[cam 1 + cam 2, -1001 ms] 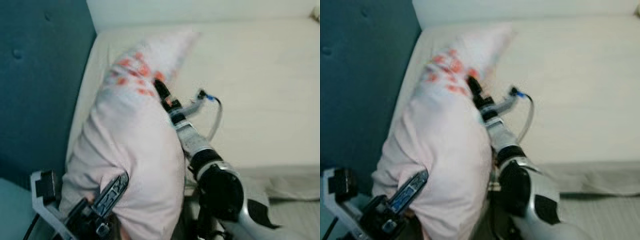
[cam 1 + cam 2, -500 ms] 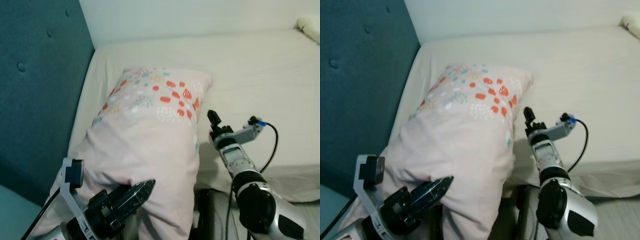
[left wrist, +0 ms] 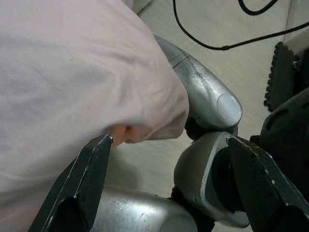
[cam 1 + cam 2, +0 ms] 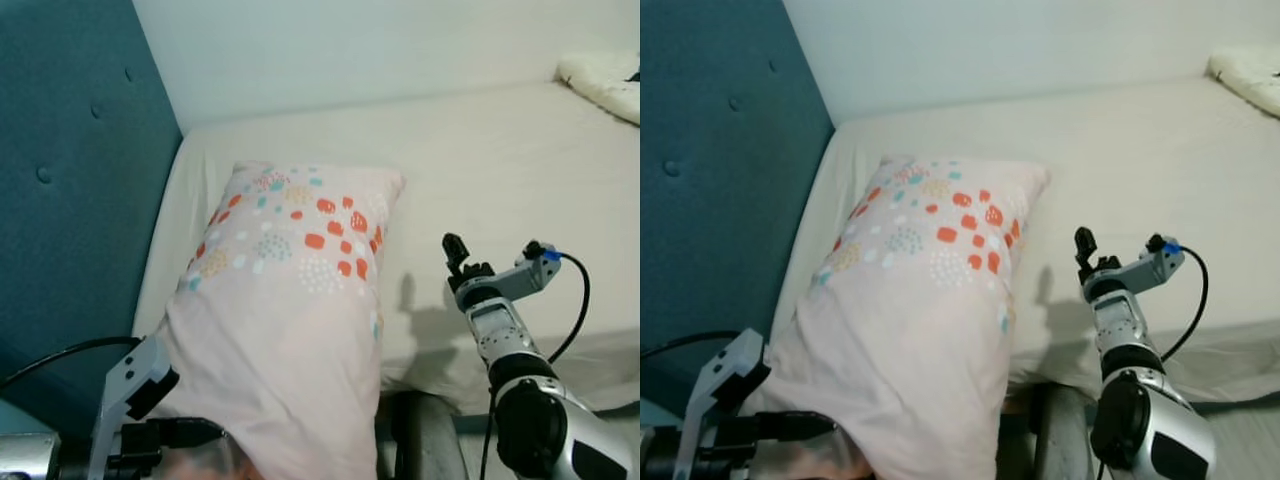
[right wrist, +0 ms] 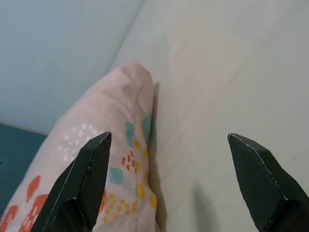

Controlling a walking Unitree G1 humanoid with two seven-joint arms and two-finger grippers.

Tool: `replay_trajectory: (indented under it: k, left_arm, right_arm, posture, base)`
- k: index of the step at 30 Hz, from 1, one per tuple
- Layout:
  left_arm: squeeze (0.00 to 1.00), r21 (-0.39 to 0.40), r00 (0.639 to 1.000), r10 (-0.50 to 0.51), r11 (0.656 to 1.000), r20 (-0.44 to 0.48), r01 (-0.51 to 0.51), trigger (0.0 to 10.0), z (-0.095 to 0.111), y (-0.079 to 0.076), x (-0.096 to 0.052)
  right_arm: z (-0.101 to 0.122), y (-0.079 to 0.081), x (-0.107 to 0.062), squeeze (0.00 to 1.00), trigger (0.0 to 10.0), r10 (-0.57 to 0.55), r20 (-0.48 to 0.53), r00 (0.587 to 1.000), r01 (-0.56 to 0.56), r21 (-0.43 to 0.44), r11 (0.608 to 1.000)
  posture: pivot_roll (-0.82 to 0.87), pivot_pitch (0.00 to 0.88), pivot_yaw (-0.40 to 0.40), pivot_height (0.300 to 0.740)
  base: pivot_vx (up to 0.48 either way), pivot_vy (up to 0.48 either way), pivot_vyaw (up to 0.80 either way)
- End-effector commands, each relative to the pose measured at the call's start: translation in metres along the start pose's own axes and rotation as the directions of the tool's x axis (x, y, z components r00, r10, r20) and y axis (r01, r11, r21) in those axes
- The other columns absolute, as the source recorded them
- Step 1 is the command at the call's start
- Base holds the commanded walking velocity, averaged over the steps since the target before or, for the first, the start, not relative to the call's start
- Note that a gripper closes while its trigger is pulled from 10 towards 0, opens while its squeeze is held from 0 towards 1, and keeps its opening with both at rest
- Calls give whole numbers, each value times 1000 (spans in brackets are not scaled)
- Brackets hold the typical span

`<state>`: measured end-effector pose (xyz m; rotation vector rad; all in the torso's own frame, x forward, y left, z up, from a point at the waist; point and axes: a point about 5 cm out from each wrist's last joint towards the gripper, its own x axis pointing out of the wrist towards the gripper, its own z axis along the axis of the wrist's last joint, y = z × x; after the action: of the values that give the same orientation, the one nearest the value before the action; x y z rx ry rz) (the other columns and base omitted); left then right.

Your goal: Clean up the room

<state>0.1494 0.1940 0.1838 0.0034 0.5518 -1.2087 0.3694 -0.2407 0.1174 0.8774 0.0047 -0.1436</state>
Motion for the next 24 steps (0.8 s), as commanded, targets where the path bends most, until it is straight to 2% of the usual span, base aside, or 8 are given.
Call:
replay_trajectory:
  k: [1, 5, 8, 9, 10, 11, 19, 24]
  left_arm:
    - [1000, 55, 999, 2, 998, -32, 0, 10000, 8, 1, -6]
    - [1000, 188, 933, 130, 961, 336, -202, 10000, 61, 34, 7]
    - [1000, 124, 875, 192, 954, 445, -273, 10000, 70, 48, 16]
    - [235, 22, 802, 268, 944, 534, -330, 10000, 74, 62, 25]
    - [235, 22, 802, 268, 944, 534, -330, 10000, 74, 62, 25]
    - [0, -77, 741, 351, 923, 572, -378, 10000, 73, 75, 36]
    - [0, -252, 617, 620, 775, 485, -580, 10000, 54, 106, 90]
    - [0, -259, 607, 651, 750, 456, -609, 10000, 51, 108, 100]
  right_arm:
    - [-3, 1, 0, 0, 10000, -3, -10, 1000, 3, -16, 1000]
    - [4, 4, 2, 0, 10000, 2, 9, 1000, -1, -38, 999]
    - [5, 3, 1, 0, 10000, 1, 14, 1000, 0, -48, 999]
    - [5, 1, 0, 0, 10000, -2, 18, 1000, 3, -54, 999]
    - [5, 1, 0, 0, 10000, -2, 18, 1000, 3, -54, 999]
    - [4, -2, -2, 0, 10000, -5, 15, 1000, 6, -63, 998]
    - [-1, -12, -7, 0, 10000, -16, -8, 1000, 15, -106, 994]
    - [-1, -12, -8, 0, 10000, -17, -6, 1000, 16, -108, 994]
  posture:
    - [183, 0, 27, 497]
    - [159, 0, 42, 497]
    - [146, 0, 46, 497]
    - [134, 0, 45, 497]
    - [134, 0, 45, 497]
    - [129, 0, 36, 497]
    - [97, 0, 35, 497]
    - [93, 0, 37, 497]
  base:
    - [0, 0, 0]
    - [0, 0, 0]
    - [0, 0, 0]
    - [0, 0, 0]
    - [0, 0, 0]
    - [0, 0, 0]
    - [0, 0, 0]
    - [0, 0, 0]
